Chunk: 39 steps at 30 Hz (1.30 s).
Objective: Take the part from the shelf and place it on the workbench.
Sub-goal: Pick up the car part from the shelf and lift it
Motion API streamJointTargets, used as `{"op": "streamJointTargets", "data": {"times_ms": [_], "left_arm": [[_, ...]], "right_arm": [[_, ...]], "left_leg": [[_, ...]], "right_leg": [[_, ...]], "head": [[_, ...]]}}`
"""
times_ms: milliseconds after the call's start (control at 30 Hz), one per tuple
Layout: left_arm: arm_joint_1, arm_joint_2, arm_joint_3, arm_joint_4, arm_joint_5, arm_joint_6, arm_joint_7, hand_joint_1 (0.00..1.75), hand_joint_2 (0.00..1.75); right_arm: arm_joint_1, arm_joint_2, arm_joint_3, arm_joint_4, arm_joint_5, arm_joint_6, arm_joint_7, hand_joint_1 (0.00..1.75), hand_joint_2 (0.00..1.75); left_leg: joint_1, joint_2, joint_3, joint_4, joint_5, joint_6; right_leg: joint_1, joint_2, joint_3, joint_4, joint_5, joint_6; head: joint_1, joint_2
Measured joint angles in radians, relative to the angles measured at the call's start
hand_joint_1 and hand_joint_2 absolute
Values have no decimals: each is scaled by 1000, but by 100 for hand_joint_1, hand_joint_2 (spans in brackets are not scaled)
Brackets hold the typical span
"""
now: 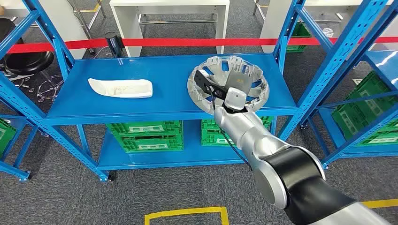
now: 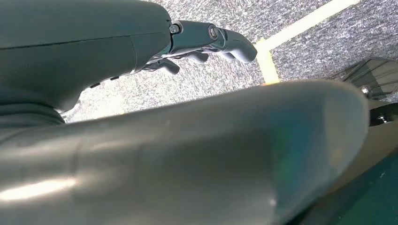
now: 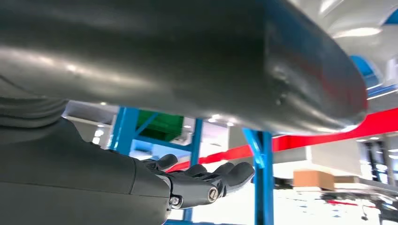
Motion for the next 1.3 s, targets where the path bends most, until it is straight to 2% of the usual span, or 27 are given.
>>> {"op": "streamJointTargets", "data": {"times_ms": [500, 1033, 1300], "left_arm": [[1, 0, 0, 0, -10, 0, -12, 0, 0], [-1, 11, 0, 0, -18, 0, -3, 0, 0], [-2, 16, 0, 0, -16, 0, 11, 0, 0]], "right_arm": [[54, 17, -15, 0, -24, -78, -64, 0, 0], [81, 24, -32, 0, -21, -98, -57, 0, 0], [110, 47, -50, 0, -39, -164, -114, 0, 0]], "left_leg": [[1, 0, 1, -1, 0, 0], [1, 0, 1, -1, 0, 0], [1, 0, 1, -1, 0, 0]], "right_leg": [[1, 0, 1, 0, 0, 0], [1, 0, 1, 0, 0, 0], [1, 0, 1, 0, 0, 0]], "head": [[0, 0], [0, 0], [0, 0]]}}
